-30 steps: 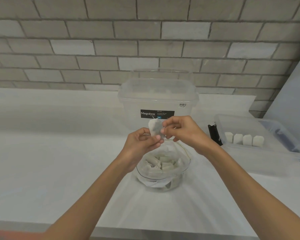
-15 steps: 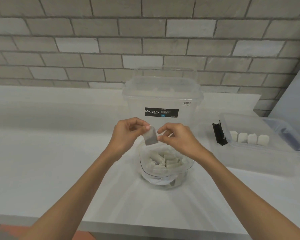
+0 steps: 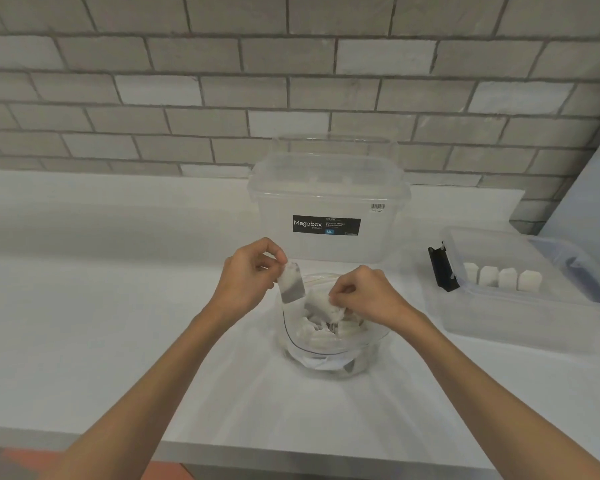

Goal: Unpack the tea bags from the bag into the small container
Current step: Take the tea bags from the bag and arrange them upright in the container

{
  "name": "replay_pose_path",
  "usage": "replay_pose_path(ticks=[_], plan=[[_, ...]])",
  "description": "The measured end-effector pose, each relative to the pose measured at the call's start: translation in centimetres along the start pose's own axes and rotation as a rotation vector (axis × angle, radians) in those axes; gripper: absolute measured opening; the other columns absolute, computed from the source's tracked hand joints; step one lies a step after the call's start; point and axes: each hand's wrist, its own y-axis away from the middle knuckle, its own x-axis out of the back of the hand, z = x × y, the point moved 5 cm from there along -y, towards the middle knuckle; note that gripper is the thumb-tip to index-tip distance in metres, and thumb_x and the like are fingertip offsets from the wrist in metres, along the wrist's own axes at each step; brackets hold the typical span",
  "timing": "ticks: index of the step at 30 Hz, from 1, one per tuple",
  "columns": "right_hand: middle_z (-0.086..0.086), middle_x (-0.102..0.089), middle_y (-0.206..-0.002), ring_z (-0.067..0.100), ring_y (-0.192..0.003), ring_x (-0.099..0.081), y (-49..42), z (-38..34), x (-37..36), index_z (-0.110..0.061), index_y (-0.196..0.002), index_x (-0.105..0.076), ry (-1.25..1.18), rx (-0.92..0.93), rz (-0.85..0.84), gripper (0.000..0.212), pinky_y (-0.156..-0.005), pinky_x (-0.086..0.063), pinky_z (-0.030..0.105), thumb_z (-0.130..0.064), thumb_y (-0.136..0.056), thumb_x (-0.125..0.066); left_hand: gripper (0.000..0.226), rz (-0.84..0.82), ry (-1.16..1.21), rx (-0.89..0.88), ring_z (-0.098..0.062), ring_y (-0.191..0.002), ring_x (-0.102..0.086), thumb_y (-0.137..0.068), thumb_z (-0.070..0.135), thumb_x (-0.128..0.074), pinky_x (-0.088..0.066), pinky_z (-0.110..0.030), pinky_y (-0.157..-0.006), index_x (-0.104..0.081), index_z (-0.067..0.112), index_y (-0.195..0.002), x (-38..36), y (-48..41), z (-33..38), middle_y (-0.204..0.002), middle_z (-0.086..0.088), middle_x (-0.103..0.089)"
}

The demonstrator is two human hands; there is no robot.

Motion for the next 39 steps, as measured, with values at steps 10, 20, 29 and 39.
replay_pose_path(ticks=[10, 20, 29, 39], plan=[[-0.003, -0.068, -0.069, 0.014, -0.06, -0.062, 0.5, -0.2, 3.2, -0.011, -0.08, -0.073, -0.239, -0.011, 0.033, 0.007, -0.05, -0.04, 0.007, -0.012, -0.085, -0.068, 0.02, -0.063, -0.056, 0.01, -0.004, -0.067, -0.064, -0.088, 0.01, -0.062, -0.055, -0.032, -0.076, -0.075, 0.023, -0.082, -1.1, -0.4, 0.2, -0.087, 0.011, -0.073], [-0.002, -0.064, -0.064, 0.011, -0.057, -0.057, 1.3, -1.9, 7.8, -0.014, -0.087, -0.073, -0.25, 0.072, -0.068, 0.008, -0.056, -0.046, 0.023, -0.02, -0.088, -0.067, 0.018, -0.313, 0.089, -0.003, -0.009, -0.083, -0.069, -0.081, 0.036, -0.075, -0.053, -0.028, -0.076, -0.074, 0.024, -0.093, -5.0, -1.0, 3.6, -0.092, 0.011, -0.073], [0.004, -0.067, -0.076, 0.014, -0.061, -0.062, 1.7, 0.5, 14.8, -0.009, -0.095, -0.072, -0.491, -0.04, 0.12, 0.021, -0.057, -0.048, 0.023, -0.024, -0.095, -0.056, 0.011, -0.172, 0.47, 0.019, -0.008, -0.07, -0.062, -0.081, 0.018, -0.075, -0.052, -0.023, -0.068, -0.071, 0.01, -0.085, -8.8, -2.1, 7.4, -0.078, 0.003, -0.071], [0.016, -0.071, -0.082, 0.017, -0.072, -0.069, 1.7, 5.4, 20.0, -0.002, -0.1, -0.07, -0.6, -0.135, 0.032, 0.024, -0.061, -0.054, 0.021, -0.022, -0.088, -0.067, 0.011, 0.178, -0.102, -0.911, -0.015, -0.086, -0.065, -0.085, 0.016, -0.073, -0.053, -0.03, -0.071, -0.073, 0.008, -0.092, -15.1, -3.2, 12.8, -0.092, 0.0, -0.068]])
